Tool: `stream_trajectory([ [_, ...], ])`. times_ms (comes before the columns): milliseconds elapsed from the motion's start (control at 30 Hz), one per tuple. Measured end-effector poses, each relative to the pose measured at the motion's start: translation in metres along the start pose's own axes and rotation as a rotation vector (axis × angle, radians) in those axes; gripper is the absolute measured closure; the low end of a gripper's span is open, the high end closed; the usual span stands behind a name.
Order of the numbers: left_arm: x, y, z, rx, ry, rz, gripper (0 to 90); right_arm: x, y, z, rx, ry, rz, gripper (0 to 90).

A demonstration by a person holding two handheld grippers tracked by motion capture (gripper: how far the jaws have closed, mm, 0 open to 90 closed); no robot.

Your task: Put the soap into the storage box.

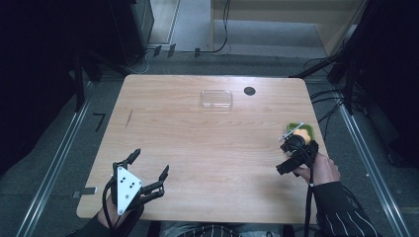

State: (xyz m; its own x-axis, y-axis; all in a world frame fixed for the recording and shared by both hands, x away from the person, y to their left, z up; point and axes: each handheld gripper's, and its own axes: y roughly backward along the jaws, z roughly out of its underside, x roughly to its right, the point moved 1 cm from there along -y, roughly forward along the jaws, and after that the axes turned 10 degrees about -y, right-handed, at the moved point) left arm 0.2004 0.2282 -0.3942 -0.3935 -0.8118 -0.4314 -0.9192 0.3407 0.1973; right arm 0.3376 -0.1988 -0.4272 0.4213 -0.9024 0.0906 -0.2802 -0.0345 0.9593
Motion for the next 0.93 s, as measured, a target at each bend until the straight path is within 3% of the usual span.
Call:
stream_trajectory([
  [433, 0.0, 0.0, 0.0, 0.0, -0.002, 0.001, 13.5, -0.03, -0.008, 0.028, -0.032, 0.076, -0.005, 5.4],
  [933, 0.001, -0.001, -0.001, 0.001, -0.003, 0.001, 13.5, -0.032, -0.02, 0.049, -0.081, 0.101, -0.022, 6.2],
])
